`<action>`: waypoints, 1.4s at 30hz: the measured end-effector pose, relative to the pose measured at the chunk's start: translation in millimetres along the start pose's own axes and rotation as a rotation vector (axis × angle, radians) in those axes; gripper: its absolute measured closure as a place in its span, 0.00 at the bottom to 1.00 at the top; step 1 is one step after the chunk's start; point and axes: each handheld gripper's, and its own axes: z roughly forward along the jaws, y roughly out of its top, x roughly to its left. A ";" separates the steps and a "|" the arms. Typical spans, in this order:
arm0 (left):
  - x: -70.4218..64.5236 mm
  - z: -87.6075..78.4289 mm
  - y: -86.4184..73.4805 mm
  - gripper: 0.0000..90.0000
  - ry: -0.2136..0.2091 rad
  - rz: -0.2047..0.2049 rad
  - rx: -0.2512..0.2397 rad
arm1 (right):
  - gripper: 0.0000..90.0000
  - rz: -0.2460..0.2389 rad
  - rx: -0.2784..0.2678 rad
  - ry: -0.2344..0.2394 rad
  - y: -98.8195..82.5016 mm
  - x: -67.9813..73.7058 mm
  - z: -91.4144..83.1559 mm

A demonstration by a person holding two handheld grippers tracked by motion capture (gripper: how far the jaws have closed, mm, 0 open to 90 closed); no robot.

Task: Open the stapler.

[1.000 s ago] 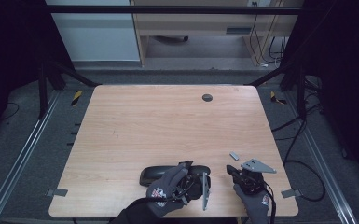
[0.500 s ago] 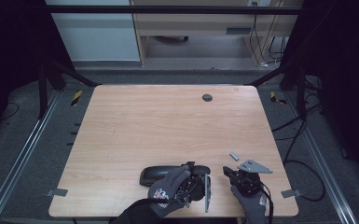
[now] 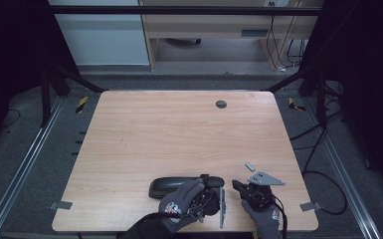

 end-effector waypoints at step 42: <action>-3.7 -0.3 -0.4 0.61 0.031 0.003 -0.007 | 1.00 -0.047 0.030 0.153 -6.4 27.2 21.2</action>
